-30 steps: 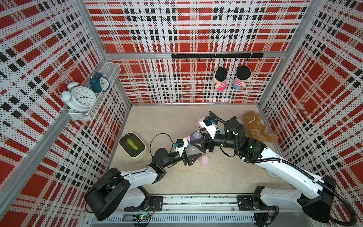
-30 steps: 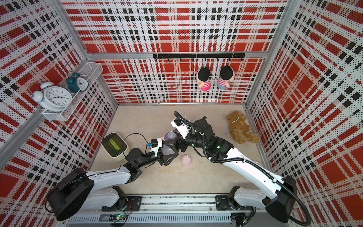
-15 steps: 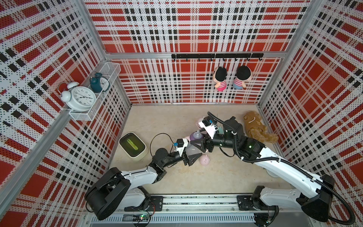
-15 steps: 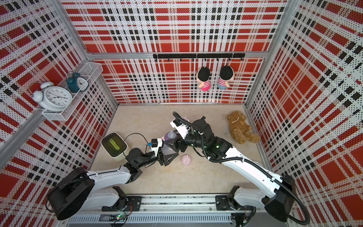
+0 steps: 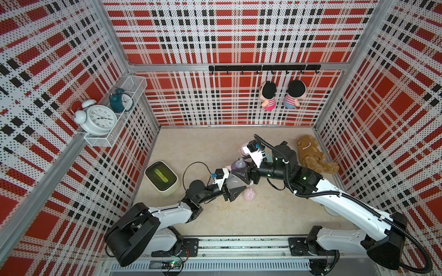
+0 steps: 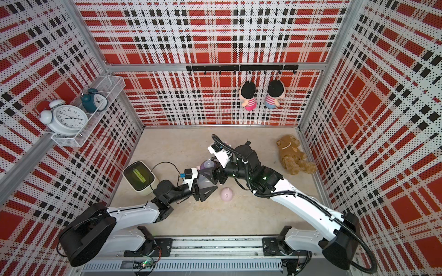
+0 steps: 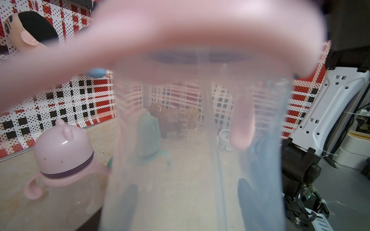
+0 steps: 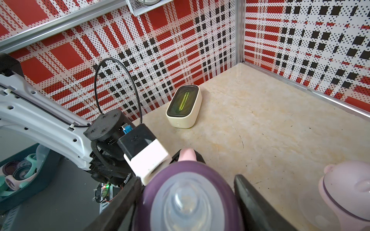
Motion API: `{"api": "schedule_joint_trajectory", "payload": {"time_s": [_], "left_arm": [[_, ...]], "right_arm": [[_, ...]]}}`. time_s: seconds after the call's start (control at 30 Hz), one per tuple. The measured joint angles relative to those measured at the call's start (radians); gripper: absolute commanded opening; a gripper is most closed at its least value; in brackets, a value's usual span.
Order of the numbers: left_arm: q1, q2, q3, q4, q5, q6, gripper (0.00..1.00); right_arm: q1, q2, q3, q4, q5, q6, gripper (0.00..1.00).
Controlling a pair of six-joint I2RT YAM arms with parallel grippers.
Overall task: Assemble the baby bottles
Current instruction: Screw the nipple onto the baby bottle.
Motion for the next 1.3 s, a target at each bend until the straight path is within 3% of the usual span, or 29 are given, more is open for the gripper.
{"api": "schedule_joint_trajectory", "payload": {"time_s": [0.13,0.37,0.6,0.87,1.03,1.07,1.1,1.17,1.3], "left_arm": [[0.0,0.0,0.0,-0.001,-0.001,-0.002,0.0],[-0.012,-0.01,0.0,-0.024,-0.064,0.005,0.0],[-0.06,-0.057,0.0,-0.067,-0.282,0.032,0.0],[-0.153,-0.061,0.0,-0.082,-0.629,0.096,0.0],[-0.191,-0.019,0.026,-0.107,-0.777,0.124,0.0],[-0.193,-0.013,0.031,-0.107,-0.797,0.128,0.0],[-0.195,-0.01,0.034,-0.106,-0.81,0.131,0.0],[-0.197,-0.008,0.039,-0.108,-0.826,0.139,0.0],[-0.189,-0.011,0.039,-0.107,-0.813,0.145,0.0]], "right_arm": [[0.0,0.005,0.0,0.004,0.0,0.002,0.59],[-0.001,0.022,0.01,0.005,0.015,0.003,0.31],[0.068,0.068,0.081,-0.031,0.195,0.043,0.0],[0.177,0.143,0.149,-0.051,0.537,0.242,0.0],[0.207,0.189,0.162,-0.047,0.693,0.342,0.0],[0.208,0.198,0.17,-0.047,0.712,0.356,0.02],[0.209,0.204,0.176,-0.047,0.723,0.365,0.12],[0.211,0.209,0.181,-0.046,0.734,0.373,0.41],[0.212,0.208,0.181,-0.039,0.728,0.354,0.8]]}}
